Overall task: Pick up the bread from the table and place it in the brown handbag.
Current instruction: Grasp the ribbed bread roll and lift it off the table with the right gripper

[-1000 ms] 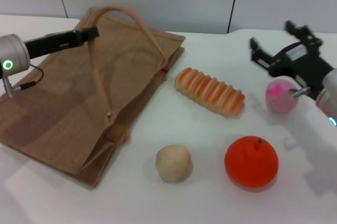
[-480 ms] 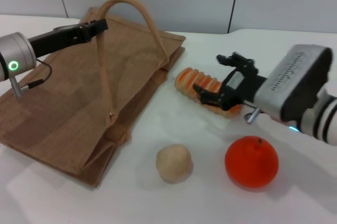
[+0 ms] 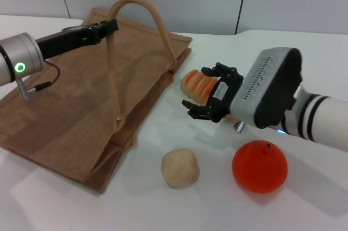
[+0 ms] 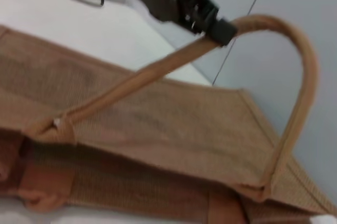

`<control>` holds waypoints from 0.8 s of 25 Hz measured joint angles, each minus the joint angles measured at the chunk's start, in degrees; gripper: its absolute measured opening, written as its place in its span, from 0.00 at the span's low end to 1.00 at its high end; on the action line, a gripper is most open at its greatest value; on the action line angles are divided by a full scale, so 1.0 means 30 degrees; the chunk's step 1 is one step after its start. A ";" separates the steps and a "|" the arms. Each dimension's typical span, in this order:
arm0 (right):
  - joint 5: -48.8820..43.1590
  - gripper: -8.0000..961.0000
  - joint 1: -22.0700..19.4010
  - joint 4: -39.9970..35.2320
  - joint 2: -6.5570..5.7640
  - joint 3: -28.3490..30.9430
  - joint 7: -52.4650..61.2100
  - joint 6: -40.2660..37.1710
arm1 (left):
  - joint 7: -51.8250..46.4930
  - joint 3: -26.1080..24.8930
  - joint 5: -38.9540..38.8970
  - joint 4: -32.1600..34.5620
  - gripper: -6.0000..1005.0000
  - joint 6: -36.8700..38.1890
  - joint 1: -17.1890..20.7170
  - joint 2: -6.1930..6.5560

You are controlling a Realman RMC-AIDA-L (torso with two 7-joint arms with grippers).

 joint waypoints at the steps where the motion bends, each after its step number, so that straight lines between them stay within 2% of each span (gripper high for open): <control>1: 0.0000 0.87 0.0173 0.0256 0.0154 -0.0003 -0.0013 -0.0185 | 0.0092 0.0008 -0.0004 0.0066 0.13 0.0000 -0.0010 0.0015; 6: 0.0016 0.87 0.0935 0.2036 0.1135 0.0134 -0.0026 -0.0723 | 0.0170 0.0014 -0.0013 0.0072 0.13 -0.0002 -0.0041 0.0005; 13: 0.0049 0.86 0.1596 0.4165 0.2026 0.1099 -0.0036 -0.1399 | 0.0183 0.0014 -0.0027 0.0085 0.13 0.0025 -0.0064 -0.0024; 20: 0.0122 0.86 0.2032 0.5334 0.2266 0.1692 -0.0055 -0.2297 | 0.0184 -0.0009 -0.0033 0.0110 0.13 0.0027 -0.0064 -0.0019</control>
